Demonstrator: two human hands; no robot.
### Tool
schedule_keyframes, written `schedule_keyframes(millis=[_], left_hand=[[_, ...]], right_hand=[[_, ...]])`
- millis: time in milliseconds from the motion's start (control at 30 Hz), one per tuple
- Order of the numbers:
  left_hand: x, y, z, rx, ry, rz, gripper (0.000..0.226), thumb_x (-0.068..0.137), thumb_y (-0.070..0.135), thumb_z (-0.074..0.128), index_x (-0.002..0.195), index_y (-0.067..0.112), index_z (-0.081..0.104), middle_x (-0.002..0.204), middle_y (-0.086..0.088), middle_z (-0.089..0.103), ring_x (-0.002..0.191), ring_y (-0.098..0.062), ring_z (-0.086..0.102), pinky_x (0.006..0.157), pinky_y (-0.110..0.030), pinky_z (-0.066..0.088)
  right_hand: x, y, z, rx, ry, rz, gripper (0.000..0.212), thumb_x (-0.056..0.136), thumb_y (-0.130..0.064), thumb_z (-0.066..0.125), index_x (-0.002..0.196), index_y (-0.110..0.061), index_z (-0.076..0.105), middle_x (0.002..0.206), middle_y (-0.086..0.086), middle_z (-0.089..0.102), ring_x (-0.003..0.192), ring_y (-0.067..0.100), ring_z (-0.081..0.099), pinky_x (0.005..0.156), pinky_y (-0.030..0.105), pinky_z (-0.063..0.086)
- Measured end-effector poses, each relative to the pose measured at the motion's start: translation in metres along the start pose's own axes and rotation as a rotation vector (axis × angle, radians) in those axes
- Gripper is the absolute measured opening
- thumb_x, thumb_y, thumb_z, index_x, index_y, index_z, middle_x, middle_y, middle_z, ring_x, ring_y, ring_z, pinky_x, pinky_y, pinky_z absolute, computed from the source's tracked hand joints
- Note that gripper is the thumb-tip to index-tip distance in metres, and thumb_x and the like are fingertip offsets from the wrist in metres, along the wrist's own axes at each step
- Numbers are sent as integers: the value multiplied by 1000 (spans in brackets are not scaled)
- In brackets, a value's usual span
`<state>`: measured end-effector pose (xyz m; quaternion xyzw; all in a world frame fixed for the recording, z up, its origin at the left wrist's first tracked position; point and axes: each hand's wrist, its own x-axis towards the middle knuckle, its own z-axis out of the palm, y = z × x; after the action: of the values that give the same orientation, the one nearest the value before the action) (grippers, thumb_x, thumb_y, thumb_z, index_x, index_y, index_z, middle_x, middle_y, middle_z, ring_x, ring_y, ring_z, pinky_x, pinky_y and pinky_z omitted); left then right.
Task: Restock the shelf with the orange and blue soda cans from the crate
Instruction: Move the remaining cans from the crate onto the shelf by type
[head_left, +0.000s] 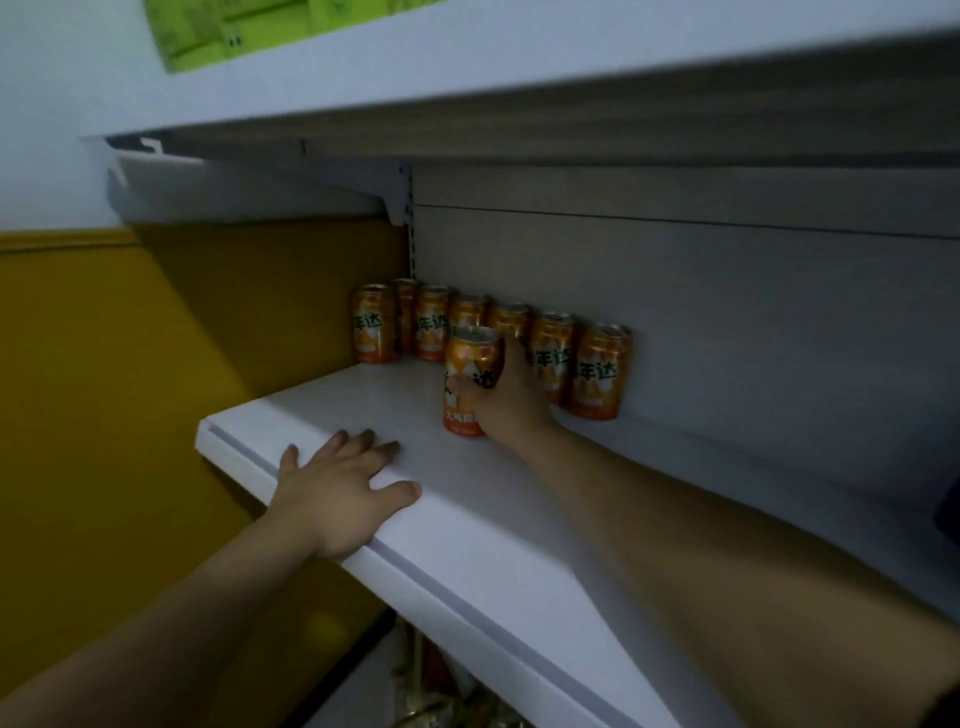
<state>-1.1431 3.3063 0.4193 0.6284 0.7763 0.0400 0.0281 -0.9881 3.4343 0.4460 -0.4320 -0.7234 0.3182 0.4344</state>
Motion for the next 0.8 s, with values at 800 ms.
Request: schedule_keyframes(millis=[800], left_hand=[[1, -3, 7, -47, 73, 16, 69, 84, 73, 22, 147, 46, 13, 159, 14, 3, 146, -10, -5, 115, -56, -8]], right_hand=[[119, 4, 109, -341, 13, -37, 97, 89, -39, 64, 154, -17, -5, 155, 19, 21, 134, 38, 38, 107, 43, 35]])
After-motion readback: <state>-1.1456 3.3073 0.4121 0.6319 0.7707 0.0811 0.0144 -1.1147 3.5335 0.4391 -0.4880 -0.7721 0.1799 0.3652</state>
